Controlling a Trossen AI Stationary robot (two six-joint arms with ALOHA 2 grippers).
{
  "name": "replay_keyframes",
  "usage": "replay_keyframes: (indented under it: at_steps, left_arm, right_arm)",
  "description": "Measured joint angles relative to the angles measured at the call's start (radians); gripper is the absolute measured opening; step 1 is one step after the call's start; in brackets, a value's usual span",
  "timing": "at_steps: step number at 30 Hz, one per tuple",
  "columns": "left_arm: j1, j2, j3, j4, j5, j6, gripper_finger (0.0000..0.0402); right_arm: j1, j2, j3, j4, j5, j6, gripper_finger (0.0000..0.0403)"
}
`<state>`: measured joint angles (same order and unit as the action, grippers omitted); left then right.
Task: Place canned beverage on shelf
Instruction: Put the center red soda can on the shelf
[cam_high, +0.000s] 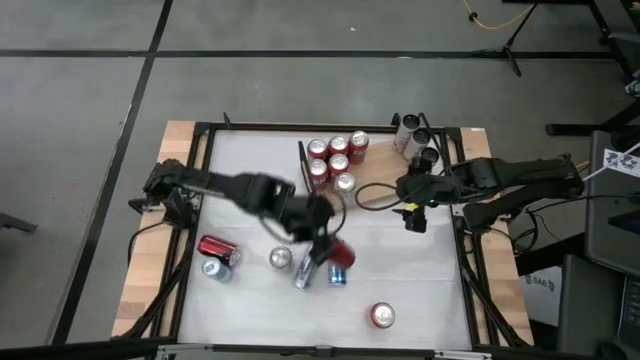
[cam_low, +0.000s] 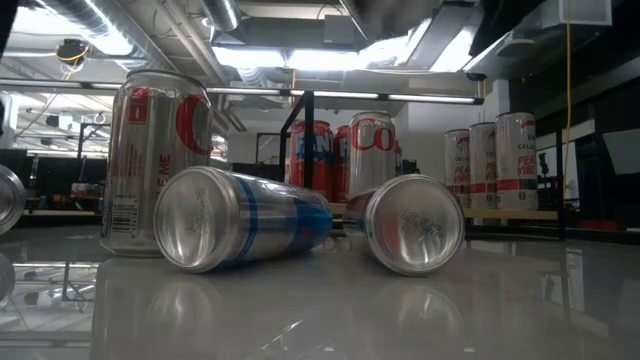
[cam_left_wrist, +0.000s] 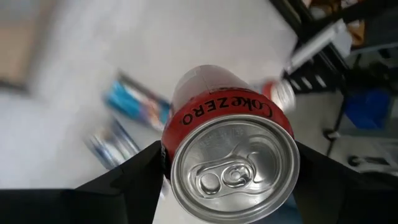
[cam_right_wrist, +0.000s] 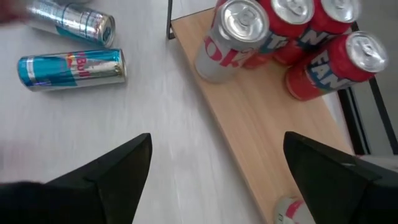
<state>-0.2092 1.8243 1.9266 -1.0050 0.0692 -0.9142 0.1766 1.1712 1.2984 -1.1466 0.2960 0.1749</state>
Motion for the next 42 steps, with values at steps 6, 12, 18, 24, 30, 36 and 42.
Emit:
replay_keyframes:
  at_steps: [6, 12, 18, 24, 30, 36, 42]
  left_arm:
    - [0.146, 0.038, 0.0, 0.039, 0.0, 0.186, 0.027]
    - [0.196, 0.126, 0.0, 0.12, 0.065, 0.274, 0.027]
    - [0.195, 0.215, 0.034, 0.176, 0.131, 0.312, 0.027]
    - [0.176, 0.316, 0.147, 0.175, 0.05, 0.418, 0.027]
    - [0.168, 0.382, 0.169, 0.112, 0.019, 0.445, 0.027]
    - [0.165, 0.39, 0.169, 0.017, -0.01, 0.426, 0.027]
    - [0.157, 0.39, 0.168, -0.02, -0.05, 0.426, 0.0284]
  right_arm:
    - [0.0, -0.096, 0.0, -0.007, 0.008, -0.03, 0.0353]
    - [0.0, -0.169, 0.001, -0.005, 0.01, -0.031, 0.0354]
    - [0.0, -0.2, 0.001, -0.006, 0.01, -0.032, 0.0353]
    - [0.0, -0.2, 0.001, -0.006, 0.01, -0.043, 0.0354]
    - [0.0, -0.194, 0.001, -0.006, 0.01, -0.052, 0.0354]
    - [0.0, -0.194, 0.001, -0.006, 0.007, -0.052, 0.0353]
    - [0.0, -0.194, 0.001, -0.007, 0.007, -0.051, 0.0354]
